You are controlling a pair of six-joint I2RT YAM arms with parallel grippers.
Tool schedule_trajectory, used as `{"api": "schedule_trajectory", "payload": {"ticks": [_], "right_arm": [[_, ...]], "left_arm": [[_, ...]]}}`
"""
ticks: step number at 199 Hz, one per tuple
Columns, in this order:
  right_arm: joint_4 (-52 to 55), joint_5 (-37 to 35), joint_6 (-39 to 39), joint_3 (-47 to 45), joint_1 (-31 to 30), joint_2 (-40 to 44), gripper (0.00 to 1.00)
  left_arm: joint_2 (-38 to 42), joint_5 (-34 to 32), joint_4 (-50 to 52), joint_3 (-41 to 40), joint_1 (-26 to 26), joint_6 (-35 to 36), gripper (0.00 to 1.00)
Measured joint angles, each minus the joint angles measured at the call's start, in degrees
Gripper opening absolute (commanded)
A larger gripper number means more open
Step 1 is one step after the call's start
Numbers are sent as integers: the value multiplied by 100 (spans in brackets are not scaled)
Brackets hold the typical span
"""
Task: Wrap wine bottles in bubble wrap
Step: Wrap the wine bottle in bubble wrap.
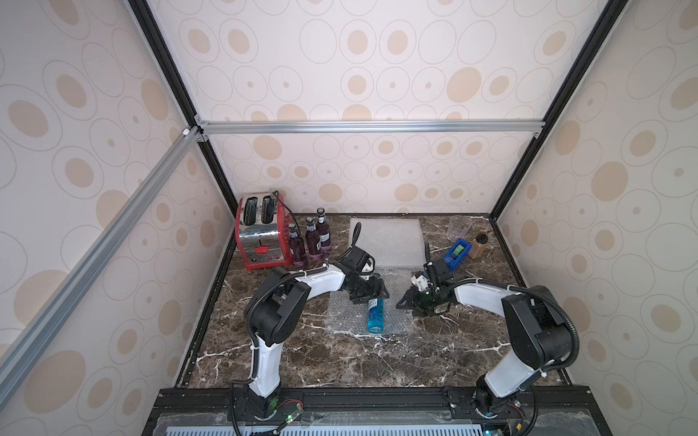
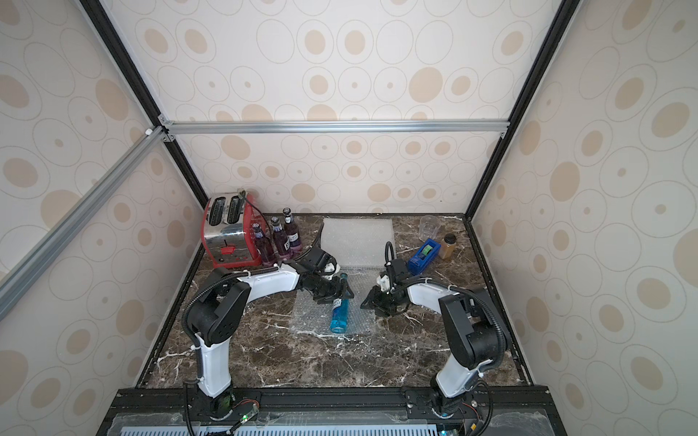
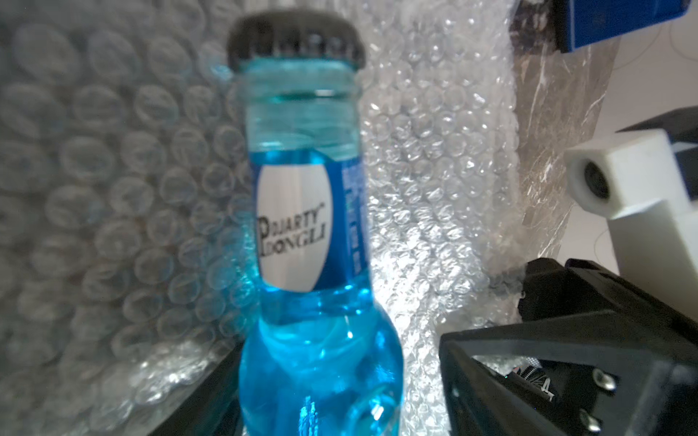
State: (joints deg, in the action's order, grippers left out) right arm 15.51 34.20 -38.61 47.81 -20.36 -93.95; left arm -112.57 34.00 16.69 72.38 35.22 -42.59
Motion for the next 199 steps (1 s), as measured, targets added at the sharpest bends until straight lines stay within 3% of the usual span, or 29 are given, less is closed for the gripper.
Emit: {"api": "schedule_trajectory", "payload": {"ticks": [28, 95, 161, 199], "right_arm": [[13, 7, -68, 7, -181, 201, 41], [286, -144, -107, 459, -717, 302, 40], [402, -286, -105, 739, -1102, 299, 43], [479, -310, -101, 866, -1165, 302, 43]], "left_arm": [[175, 22, 79, 0, -70, 7, 83], [748, 179, 223, 426, -160, 212, 71], [765, 291, 221, 389, -155, 223, 65], [647, 267, 227, 376, -131, 280, 56]]}}
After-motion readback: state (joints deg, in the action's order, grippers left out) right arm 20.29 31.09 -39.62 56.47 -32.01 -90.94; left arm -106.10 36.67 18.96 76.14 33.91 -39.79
